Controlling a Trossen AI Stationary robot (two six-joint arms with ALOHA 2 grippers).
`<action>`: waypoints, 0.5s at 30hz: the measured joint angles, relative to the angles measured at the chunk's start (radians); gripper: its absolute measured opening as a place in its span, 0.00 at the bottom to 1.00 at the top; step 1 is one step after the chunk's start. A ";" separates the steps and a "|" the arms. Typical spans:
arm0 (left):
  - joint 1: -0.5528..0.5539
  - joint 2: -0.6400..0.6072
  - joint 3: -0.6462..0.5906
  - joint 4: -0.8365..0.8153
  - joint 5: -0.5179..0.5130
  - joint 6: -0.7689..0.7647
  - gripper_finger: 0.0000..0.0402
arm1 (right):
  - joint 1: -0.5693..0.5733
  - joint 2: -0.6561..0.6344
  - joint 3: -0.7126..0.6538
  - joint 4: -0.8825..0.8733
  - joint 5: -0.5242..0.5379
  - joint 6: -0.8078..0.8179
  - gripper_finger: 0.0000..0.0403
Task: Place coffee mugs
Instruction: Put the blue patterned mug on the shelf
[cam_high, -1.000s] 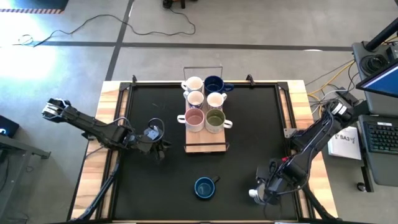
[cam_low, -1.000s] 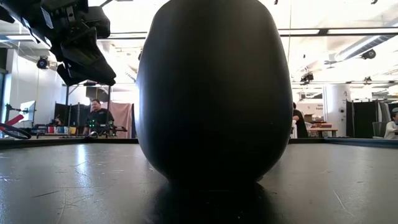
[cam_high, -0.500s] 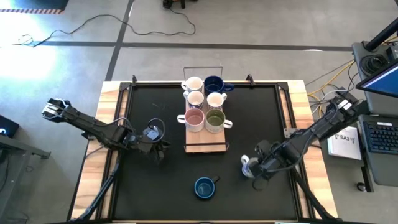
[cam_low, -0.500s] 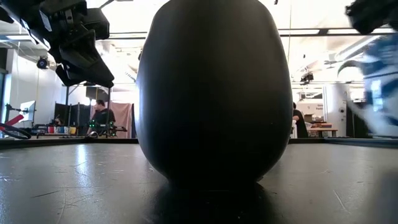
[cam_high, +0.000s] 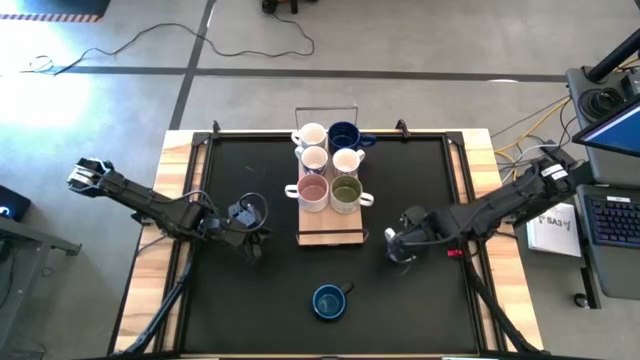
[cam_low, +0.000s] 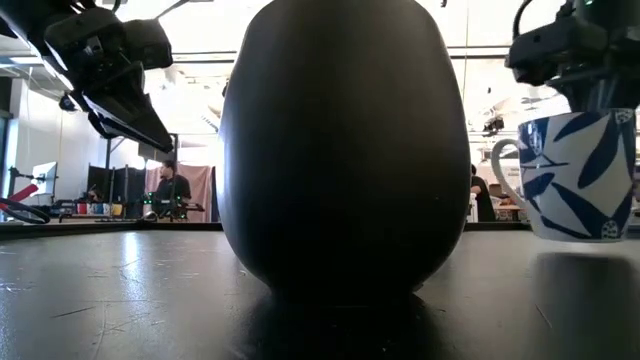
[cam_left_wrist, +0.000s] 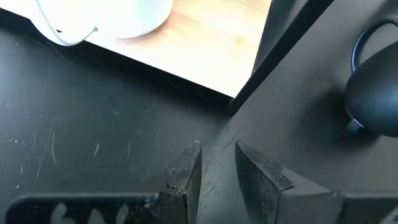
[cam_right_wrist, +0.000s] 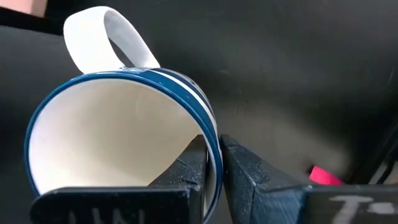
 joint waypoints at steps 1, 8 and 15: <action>0.000 0.000 0.000 -0.001 0.000 0.000 0.20 | -0.010 0.000 0.000 0.003 -0.001 -0.036 0.07; 0.000 0.000 0.000 -0.005 0.000 -0.001 0.20 | -0.057 0.000 -0.010 0.006 -0.019 -0.232 0.07; 0.000 0.000 0.000 -0.005 0.000 -0.004 0.20 | -0.070 0.000 -0.055 0.012 -0.015 -0.303 0.08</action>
